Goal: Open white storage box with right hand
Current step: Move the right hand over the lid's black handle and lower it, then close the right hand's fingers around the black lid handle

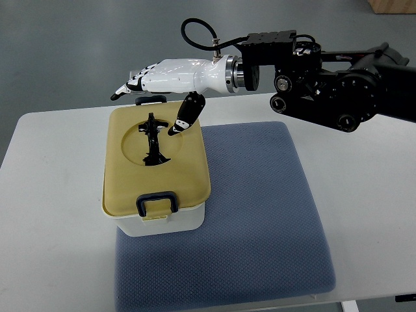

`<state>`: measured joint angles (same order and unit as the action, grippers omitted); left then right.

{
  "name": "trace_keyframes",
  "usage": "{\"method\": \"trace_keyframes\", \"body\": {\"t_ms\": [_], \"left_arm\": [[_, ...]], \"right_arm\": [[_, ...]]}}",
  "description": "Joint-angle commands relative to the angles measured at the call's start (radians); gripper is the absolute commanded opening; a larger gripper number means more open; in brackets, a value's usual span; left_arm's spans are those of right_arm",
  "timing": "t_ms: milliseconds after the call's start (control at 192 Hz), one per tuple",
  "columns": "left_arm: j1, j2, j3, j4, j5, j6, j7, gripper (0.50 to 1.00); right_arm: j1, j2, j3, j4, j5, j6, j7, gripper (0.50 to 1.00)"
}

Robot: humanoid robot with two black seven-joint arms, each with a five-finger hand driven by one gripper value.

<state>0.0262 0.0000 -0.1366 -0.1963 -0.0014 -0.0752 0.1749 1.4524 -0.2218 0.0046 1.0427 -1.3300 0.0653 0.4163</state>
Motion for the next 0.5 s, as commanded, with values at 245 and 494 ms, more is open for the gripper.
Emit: {"method": "trace_keyframes", "body": {"t_ms": [245,494], "left_arm": [[0.000,0.000,-0.001,0.001,0.000,0.000,0.000,1.000],[0.001,0.000,0.000,0.001,0.000,0.000,0.000,1.000]], "right_arm": [[-0.049,0.062,0.005,-0.047,-0.012,-0.055,-0.001,0.907],[-0.070,0.090,0.003,-0.061,-0.012,-0.090,-0.001,0.715]]}}
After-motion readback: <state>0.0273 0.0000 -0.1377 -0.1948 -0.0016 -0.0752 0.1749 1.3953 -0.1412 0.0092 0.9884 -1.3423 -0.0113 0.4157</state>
